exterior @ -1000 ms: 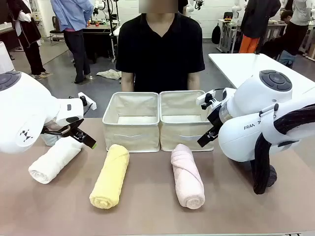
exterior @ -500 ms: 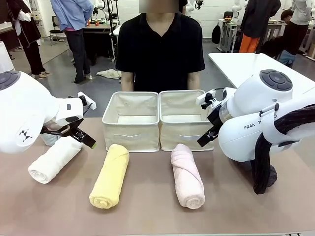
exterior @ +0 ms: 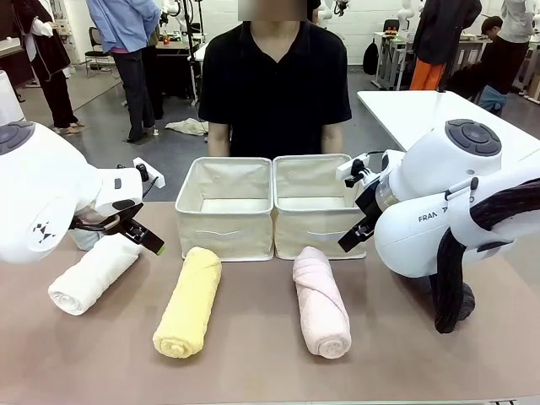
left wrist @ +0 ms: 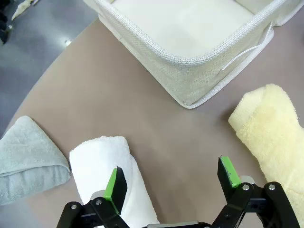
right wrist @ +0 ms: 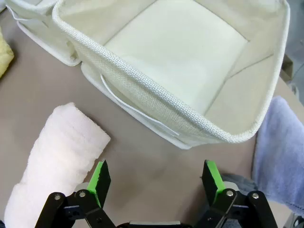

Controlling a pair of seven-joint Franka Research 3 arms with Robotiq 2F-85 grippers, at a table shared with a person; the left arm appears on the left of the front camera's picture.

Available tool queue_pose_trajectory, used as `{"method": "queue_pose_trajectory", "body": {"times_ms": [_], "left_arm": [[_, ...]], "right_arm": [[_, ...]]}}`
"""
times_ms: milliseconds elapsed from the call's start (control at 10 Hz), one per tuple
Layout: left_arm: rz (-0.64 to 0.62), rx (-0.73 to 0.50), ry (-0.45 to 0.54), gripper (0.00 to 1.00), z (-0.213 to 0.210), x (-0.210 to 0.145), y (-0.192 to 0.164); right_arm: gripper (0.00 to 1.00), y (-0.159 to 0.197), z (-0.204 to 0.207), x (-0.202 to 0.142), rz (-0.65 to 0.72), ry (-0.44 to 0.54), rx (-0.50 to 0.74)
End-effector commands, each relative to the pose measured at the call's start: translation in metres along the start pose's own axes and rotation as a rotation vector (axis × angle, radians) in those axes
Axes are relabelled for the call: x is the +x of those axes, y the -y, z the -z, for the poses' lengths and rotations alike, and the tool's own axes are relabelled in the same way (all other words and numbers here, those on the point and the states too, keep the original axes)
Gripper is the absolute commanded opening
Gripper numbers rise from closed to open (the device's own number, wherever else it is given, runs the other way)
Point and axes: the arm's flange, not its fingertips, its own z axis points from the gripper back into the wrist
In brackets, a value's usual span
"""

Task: Sort the towels based on their folding style.
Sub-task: Pick up one triangle-folded towel and place it in the left Fabric basket.

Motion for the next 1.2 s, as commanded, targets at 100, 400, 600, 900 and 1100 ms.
{"method": "queue_pose_trajectory", "body": {"times_ms": [100,400,600,900,1100], "left_arm": [[0.001,0.000,0.000,1.00,0.000,0.000,0.000],[0.000,0.000,0.000,1.00,0.000,0.000,0.000],[0.051,0.042,0.027,1.00,-0.083,0.026,-0.014],[0.075,0.059,0.056,1.00,-0.181,0.065,-0.033],[0.127,0.097,0.063,1.00,-0.232,0.074,-0.029]], "right_arm": [[1.00,0.000,0.000,0.000,0.000,0.000,0.000],[1.00,0.000,0.000,0.000,0.000,0.000,0.000],[1.00,0.002,-0.082,0.032,0.023,0.054,-0.063],[1.00,0.000,-0.181,0.074,0.043,0.060,-0.104],[1.00,-0.011,-0.225,0.081,0.041,0.070,-0.118]]}}
